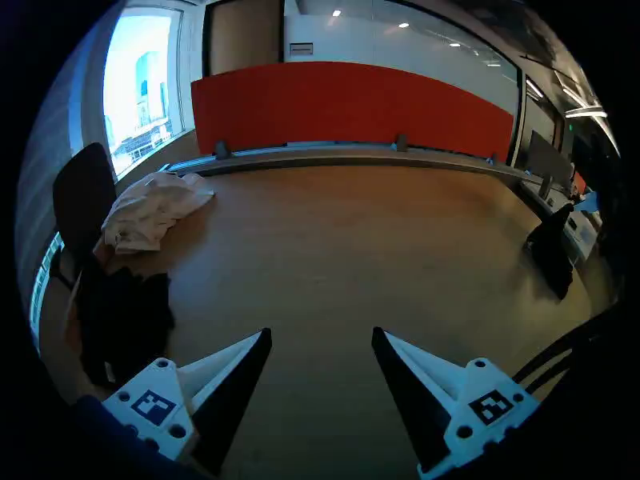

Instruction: Fold towel

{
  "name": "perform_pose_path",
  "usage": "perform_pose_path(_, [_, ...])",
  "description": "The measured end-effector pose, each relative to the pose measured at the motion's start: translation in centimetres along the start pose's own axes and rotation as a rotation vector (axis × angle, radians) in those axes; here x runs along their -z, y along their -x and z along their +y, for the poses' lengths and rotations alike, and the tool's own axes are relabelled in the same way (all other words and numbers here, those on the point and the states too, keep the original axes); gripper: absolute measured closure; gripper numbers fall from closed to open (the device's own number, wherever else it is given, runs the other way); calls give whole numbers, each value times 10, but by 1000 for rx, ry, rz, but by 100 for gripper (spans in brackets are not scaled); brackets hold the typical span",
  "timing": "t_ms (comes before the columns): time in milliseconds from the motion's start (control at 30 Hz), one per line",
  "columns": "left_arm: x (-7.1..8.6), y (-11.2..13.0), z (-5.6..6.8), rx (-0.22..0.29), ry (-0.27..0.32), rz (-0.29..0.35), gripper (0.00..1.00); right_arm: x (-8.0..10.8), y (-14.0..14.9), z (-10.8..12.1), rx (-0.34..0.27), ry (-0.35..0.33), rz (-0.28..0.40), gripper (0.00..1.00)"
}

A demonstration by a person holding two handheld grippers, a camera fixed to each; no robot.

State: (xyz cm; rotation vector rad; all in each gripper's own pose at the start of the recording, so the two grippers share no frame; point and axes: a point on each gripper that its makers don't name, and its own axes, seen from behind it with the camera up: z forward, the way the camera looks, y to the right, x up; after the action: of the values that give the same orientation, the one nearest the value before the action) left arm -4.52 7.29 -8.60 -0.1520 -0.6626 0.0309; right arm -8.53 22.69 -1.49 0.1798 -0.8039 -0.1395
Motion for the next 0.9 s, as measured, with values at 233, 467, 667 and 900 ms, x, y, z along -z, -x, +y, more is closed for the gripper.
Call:
perform_pose_path(233, [1,-1,2,-3,3,4,7,6,12,-7,7,-1,-11,92])
perform_pose_path(467, [4,-1,0,-1,2,7,7,12,27,-5,-16,9,-25,92])
perform_pose_path(667, [5,2,-2,-3,0,3,7,17,52,-1,-53,22,-51,92])
perform_pose_path(900, [4,1,0,-7,5,3,7,19,84,7,-90,44,-92,92])
